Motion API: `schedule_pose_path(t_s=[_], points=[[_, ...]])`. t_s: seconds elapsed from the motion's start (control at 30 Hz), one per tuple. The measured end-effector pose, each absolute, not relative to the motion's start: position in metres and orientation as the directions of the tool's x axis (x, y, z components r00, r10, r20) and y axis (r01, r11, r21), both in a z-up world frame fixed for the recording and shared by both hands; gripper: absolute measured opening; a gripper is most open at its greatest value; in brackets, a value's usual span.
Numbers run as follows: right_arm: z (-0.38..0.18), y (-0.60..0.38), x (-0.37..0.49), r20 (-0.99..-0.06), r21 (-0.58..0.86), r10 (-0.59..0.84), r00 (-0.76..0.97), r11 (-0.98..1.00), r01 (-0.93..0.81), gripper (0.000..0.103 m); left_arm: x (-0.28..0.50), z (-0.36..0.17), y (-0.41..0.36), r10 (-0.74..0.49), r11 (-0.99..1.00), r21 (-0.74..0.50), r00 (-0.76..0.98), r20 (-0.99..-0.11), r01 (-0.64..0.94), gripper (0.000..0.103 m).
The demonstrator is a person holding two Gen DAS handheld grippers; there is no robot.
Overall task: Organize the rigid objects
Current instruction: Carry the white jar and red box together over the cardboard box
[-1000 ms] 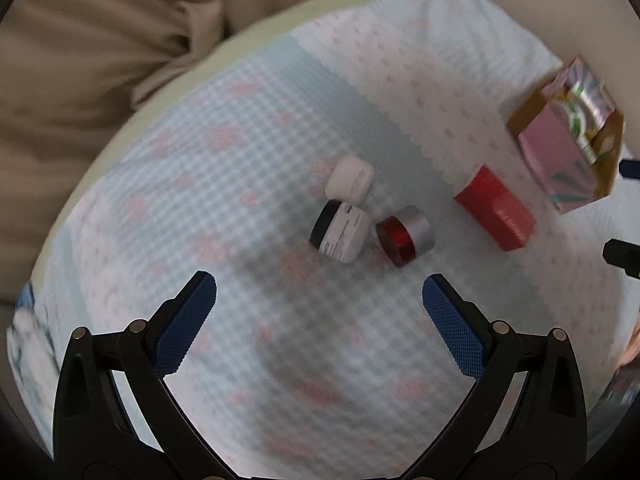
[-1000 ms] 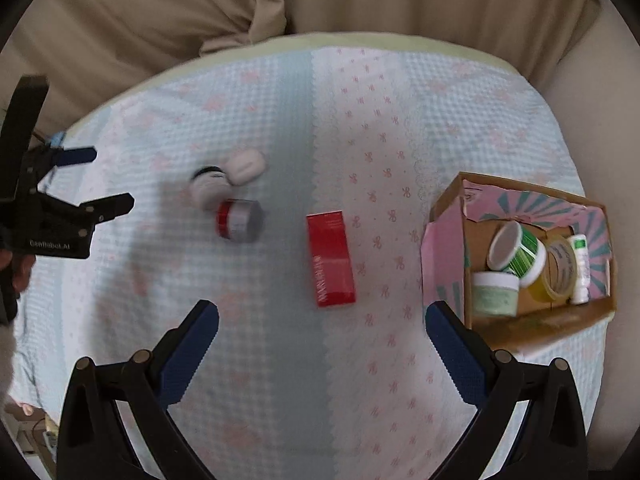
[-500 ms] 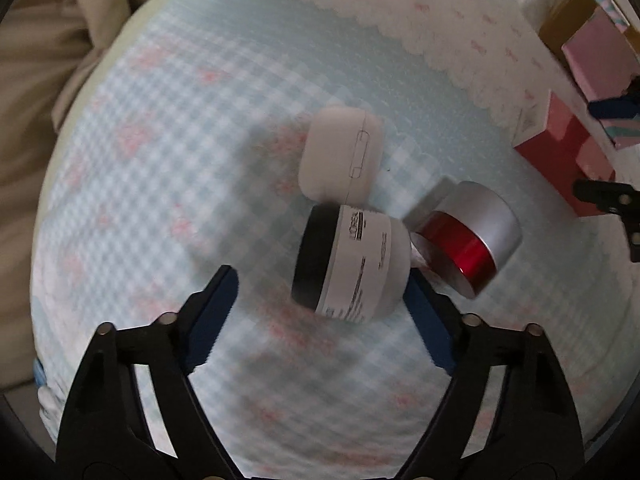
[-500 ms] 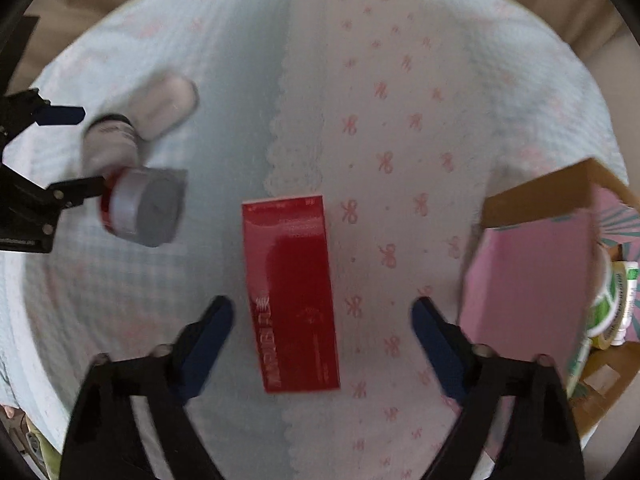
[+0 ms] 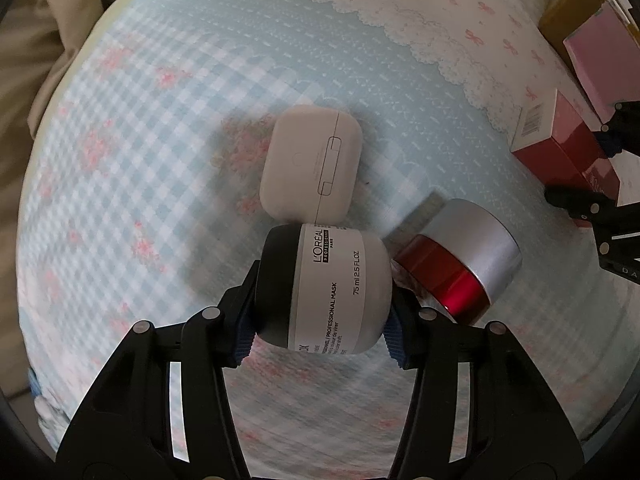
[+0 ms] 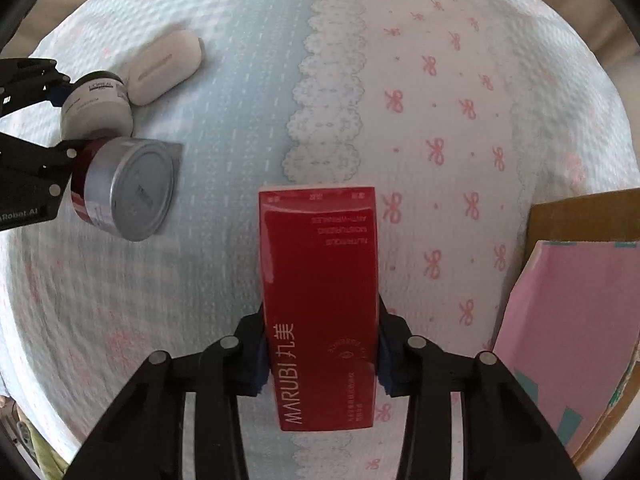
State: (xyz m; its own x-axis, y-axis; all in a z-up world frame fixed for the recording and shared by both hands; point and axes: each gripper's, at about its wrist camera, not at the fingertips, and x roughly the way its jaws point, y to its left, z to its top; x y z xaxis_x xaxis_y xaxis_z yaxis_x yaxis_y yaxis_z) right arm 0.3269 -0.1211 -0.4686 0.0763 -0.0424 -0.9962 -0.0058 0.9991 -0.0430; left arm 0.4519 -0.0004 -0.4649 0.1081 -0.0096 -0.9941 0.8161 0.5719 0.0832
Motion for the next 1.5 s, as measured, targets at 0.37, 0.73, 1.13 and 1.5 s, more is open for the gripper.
schedule_pose_path(t_s=[0.37, 0.73, 1.13, 1.5], points=[[-0.444, -0.126, 0.321, -0.994, -0.011, -0.014, 0.111, 1.000, 0.028, 0.038, 0.441, -0.436, 0.014, -0.047, 0.633, 0.089, 0.153, -0.987, 0.769, 0.048], [-0.382, -0.131, 0.292, -0.978, 0.099, 0.079, 0.195, 0.991, 0.094, 0.038, 0.412, -0.363, 0.052, -0.120, 0.729, 0.064, 0.219, -0.968, 0.681, 0.048], [-0.280, -0.120, 0.219, -0.923, 0.299, 0.243, 0.299, 0.941, 0.159, 0.038, 0.321, -0.251, 0.079, -0.213, 0.827, -0.002, 0.310, -0.927, 0.563, 0.048], [-0.206, -0.153, 0.143, -0.912, 0.295, 0.220, 0.345, 0.938, 0.183, 0.038, 0.228, -0.185, 0.041, -0.296, 0.841, -0.059, 0.366, -0.882, 0.537, 0.048]])
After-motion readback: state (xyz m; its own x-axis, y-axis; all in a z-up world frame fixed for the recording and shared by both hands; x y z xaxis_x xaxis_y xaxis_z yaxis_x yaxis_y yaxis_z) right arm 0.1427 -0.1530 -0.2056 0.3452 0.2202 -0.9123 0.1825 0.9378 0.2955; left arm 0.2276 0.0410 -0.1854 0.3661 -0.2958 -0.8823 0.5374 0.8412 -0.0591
